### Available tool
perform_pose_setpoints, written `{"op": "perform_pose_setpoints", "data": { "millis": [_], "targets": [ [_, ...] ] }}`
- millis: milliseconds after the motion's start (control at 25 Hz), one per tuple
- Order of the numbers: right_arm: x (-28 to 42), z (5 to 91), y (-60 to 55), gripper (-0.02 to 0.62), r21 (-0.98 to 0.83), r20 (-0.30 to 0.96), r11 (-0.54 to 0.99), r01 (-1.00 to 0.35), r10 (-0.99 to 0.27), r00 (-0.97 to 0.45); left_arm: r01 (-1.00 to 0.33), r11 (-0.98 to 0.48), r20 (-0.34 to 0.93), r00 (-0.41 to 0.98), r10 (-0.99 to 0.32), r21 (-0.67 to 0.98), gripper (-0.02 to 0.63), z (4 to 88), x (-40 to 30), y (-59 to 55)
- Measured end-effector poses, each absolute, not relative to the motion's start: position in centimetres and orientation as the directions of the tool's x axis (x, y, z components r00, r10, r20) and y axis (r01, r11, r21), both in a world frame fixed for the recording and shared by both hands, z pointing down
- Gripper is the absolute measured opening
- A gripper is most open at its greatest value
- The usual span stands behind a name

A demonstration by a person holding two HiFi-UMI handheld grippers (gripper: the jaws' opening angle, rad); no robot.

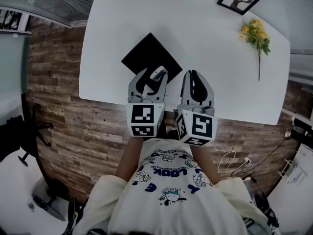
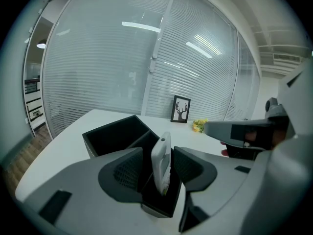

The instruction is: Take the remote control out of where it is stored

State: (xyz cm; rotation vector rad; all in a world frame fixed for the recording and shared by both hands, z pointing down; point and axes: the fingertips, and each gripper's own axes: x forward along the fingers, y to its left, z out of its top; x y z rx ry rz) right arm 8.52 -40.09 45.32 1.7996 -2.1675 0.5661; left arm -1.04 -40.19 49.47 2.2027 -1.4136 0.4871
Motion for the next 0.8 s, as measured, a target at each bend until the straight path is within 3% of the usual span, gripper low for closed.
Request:
{"op": "perform_pose_setpoints", "data": {
  "millis": [240,360,800],
  "targets": [
    [9.0,45.8,-40.4,0.054,-0.126,0.450,0.142,-0.982,-0.874,-0.184,-0.891,-0.409,0.546,0.447,-0.708,0.199,0.199,50.2,0.0,-40.3],
    [9.0,46.0,-40.4,0.054,-0.126,0.454,0.139,-0.982,-0.872,-0.182,-0.893,-0.409,0.541,0.442,-0.716,0.188,0.130,50.1,-0.1,-40.4],
    [9.1,46.1,-40.2,0.054,-0.113,0.452,0.135,-0.984,-0.875,-0.172,-0.863,-0.472,0.539,0.489,-0.686,0.183,0.077,50.0,0.5,-39.8]
  ]
}}
